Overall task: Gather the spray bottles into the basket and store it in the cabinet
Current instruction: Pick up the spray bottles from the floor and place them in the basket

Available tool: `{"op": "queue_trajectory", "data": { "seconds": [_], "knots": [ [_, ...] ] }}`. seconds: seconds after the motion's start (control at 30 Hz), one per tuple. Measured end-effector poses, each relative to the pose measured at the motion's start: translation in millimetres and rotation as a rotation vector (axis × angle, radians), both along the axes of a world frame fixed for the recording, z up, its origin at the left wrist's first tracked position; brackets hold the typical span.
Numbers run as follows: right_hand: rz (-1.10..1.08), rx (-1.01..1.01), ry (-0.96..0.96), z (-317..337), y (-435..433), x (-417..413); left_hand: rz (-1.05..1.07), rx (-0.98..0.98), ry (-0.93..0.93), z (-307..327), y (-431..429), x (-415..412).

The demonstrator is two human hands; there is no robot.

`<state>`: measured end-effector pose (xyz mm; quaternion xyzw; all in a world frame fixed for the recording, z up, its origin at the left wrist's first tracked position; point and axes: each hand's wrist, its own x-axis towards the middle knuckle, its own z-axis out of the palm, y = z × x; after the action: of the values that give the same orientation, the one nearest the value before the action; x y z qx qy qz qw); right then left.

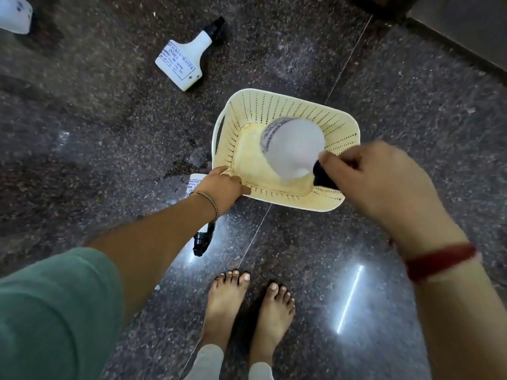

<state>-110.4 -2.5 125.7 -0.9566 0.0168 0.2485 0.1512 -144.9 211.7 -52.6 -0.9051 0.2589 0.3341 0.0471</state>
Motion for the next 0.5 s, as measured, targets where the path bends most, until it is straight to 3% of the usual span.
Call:
{"op": "queue_trajectory", "data": {
  "seconds": [0.1, 0.27, 0.5],
  "knots": [
    [0.096, -0.124, 0.037, -46.3, 16.5, 32.4, -0.025, -0.010, -0.056, 0.3, 3.1, -3.6],
    [0.324, -0.167, 0.124, -109.6, 65.0, 54.4, 0.009, -0.035, -0.165, 2.1, 7.8, -17.6],
    [0.587, -0.289, 0.070, -141.6, 118.6, 60.7, 0.023, -0.078, -0.177, 5.3, 10.5, -23.0]
  ]
}}
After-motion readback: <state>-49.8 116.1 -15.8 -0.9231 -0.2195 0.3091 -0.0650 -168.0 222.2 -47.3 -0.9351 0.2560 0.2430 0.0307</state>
